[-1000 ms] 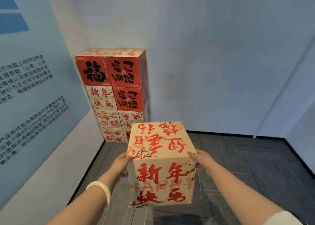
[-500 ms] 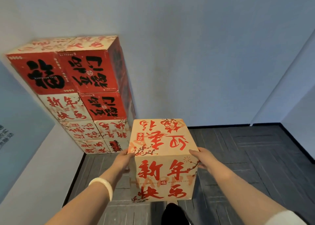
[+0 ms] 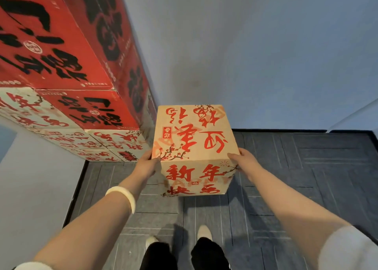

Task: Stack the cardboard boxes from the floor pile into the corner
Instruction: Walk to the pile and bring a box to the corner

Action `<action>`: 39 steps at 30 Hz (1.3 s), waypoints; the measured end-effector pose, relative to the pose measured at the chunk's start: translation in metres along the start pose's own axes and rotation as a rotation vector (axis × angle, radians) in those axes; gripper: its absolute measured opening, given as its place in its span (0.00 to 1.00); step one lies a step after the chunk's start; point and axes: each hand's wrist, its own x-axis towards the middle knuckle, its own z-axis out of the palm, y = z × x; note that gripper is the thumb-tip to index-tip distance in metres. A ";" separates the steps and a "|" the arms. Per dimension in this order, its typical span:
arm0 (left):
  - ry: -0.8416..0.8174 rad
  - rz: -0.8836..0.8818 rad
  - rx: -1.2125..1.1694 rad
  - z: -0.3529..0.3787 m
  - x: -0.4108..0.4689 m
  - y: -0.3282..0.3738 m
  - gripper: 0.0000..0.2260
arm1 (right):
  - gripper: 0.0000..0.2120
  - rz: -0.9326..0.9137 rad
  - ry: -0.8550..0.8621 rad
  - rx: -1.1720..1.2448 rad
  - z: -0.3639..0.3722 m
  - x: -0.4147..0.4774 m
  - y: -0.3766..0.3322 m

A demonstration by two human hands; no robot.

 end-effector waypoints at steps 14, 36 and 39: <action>0.021 0.016 0.001 0.014 0.341 -0.197 0.18 | 0.20 0.013 0.039 0.026 0.140 0.321 0.170; 0.185 0.103 -0.212 0.012 0.481 -0.287 0.16 | 0.19 -0.258 0.047 0.041 0.201 0.449 0.232; 0.180 0.143 -0.280 0.008 0.484 -0.293 0.15 | 0.22 -0.267 0.051 0.022 0.205 0.455 0.231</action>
